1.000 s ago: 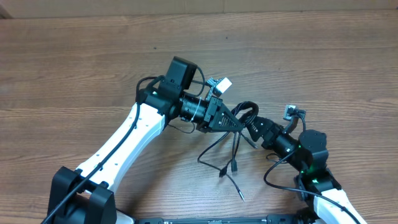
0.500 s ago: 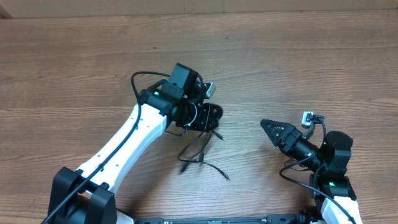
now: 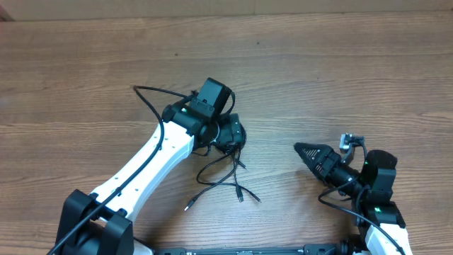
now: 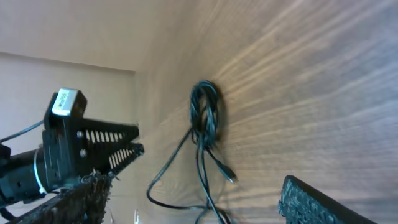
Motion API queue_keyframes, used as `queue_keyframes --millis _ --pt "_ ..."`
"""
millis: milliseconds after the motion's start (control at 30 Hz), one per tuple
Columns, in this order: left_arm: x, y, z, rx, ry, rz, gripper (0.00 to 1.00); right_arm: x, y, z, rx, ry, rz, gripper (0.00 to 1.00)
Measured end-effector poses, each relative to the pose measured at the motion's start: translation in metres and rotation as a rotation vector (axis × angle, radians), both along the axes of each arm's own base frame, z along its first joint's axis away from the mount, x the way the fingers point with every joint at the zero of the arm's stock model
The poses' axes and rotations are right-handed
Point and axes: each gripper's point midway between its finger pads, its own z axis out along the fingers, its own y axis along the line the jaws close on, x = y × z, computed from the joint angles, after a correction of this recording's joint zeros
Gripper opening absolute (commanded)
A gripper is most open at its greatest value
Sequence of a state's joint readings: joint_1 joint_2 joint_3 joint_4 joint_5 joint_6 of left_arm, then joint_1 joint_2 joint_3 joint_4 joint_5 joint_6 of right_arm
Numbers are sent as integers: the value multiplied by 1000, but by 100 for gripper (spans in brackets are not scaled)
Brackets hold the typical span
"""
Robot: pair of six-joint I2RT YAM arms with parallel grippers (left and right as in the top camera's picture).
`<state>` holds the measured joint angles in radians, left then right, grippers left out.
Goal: Untangle cables
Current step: 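Swing the coil left with the left gripper, bring right gripper to strands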
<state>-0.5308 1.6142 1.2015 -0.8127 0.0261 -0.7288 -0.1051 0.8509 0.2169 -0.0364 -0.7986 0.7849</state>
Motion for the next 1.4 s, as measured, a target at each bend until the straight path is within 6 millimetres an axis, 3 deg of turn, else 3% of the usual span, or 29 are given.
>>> queue_keyframes --millis 133,200,300,333,500,533,567,900,1033,1133,1267,1400 --pt "16 12 -10 79 -57 48 59 -1 0 -2 0 10 -3 88" --pt "27 15 -28 133 -67 36 59 -1 0 -2 -1 9 -2 88" --pt "26 16 -52 171 -21 11 63 -1 0 -2 0 10 -2 88" --pt "23 17 -66 191 13 -6 60 -1 0 -2 -1 10 -2 88" --pt "16 11 -96 196 87 -68 31 -1 0 -2 -1 9 -2 88" --pt "14 11 -101 197 102 -80 7 -1 0 -2 0 11 -3 88" --pt "15 10 -103 201 104 -88 4 -1 0 -2 -1 10 -3 88" --pt "14 18 -99 201 145 -116 4 -4 2 -3 8 24 8 79" --pt "22 22 -74 192 90 -160 4 -10 10 3 51 20 66 79" --pt "33 17 -4 125 -93 -180 4 -13 19 21 103 -5 132 79" --pt "35 16 69 54 -279 -174 4 -14 26 41 157 -17 177 79" --pt "31 19 96 15 -339 -143 4 -22 33 48 223 15 221 79"
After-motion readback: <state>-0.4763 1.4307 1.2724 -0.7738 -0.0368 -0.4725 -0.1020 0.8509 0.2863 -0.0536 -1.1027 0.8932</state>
